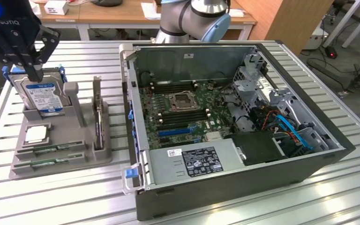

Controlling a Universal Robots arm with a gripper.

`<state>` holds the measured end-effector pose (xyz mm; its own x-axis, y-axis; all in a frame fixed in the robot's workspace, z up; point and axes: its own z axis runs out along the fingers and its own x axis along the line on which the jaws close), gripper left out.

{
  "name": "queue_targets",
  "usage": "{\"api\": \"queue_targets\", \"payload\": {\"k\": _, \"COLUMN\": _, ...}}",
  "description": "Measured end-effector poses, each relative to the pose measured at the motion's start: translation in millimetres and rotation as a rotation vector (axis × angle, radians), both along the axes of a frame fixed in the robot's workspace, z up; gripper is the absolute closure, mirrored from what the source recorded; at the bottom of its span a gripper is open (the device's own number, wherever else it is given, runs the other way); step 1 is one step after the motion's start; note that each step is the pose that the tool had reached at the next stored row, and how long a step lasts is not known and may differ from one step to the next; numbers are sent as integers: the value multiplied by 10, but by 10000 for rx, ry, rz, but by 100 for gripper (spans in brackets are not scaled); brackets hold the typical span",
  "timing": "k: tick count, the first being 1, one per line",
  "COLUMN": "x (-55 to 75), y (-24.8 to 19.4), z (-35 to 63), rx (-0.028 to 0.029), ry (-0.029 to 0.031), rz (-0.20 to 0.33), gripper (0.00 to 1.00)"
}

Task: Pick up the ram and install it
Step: 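Reach for the ram, then pick up the ram and move it above insertion slot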

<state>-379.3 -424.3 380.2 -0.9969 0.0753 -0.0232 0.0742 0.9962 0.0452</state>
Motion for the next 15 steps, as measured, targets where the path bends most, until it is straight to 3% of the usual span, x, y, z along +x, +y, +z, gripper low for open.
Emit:
{"api": "queue_targets", "payload": {"k": 9, "x": 0, "y": 0, "z": -98, "rx": 1, "ry": -1, "rz": 0, "gripper": 91}}
{"api": "queue_targets", "payload": {"k": 15, "x": 0, "y": 0, "z": -107, "rx": 1, "ry": -1, "rz": 0, "gripper": 91}}
